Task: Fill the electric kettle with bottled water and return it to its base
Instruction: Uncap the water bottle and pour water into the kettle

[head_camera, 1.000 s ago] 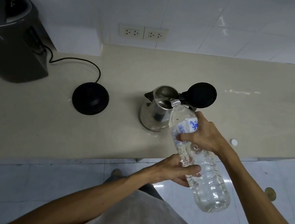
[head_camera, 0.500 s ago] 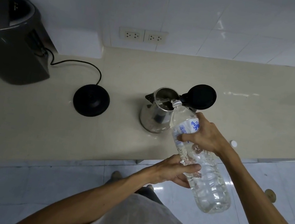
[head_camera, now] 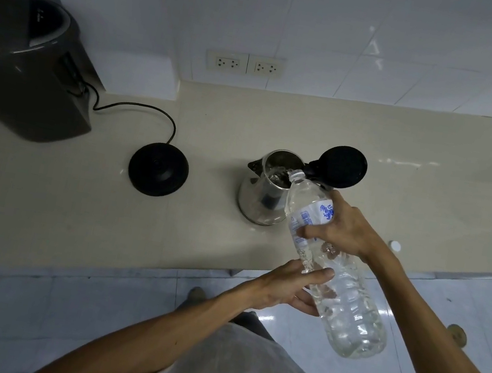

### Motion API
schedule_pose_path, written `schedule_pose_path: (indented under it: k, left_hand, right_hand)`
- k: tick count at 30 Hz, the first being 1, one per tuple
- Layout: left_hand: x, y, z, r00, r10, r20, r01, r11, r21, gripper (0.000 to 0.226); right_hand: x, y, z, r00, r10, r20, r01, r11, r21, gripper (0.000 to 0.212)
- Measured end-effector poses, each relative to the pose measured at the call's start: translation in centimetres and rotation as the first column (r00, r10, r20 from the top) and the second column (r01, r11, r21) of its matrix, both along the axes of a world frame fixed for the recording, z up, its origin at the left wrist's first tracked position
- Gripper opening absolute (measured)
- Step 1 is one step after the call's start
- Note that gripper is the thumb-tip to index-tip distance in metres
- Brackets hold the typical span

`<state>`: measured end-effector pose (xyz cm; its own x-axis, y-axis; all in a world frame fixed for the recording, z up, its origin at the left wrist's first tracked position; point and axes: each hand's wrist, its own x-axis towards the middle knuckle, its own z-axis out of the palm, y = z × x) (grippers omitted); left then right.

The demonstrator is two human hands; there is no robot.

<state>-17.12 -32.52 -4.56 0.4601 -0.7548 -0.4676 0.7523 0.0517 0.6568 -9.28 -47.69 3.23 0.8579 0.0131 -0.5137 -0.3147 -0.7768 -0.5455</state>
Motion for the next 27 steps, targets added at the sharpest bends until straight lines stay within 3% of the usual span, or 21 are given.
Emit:
schedule_pose_path:
  k: [7, 27]
  left_hand:
    - [0.11, -0.14, -0.21, 1.000, -0.009, -0.014, 0.009, 1.000, 0.007, 0.059]
    - [0.02, -0.64, 0.48, 0.996, 0.015, -0.084, -0.018, 0.999, -0.037, 0.043]
  right_hand:
    - [0.23, 0.04, 0.01, 1.000, 0.011, -0.009, -0.011, 1.000, -0.010, 0.095]
    - [0.20, -0.31, 0.31, 1.000, 0.007, -0.030, -0.008, 0.998, -0.056, 0.084]
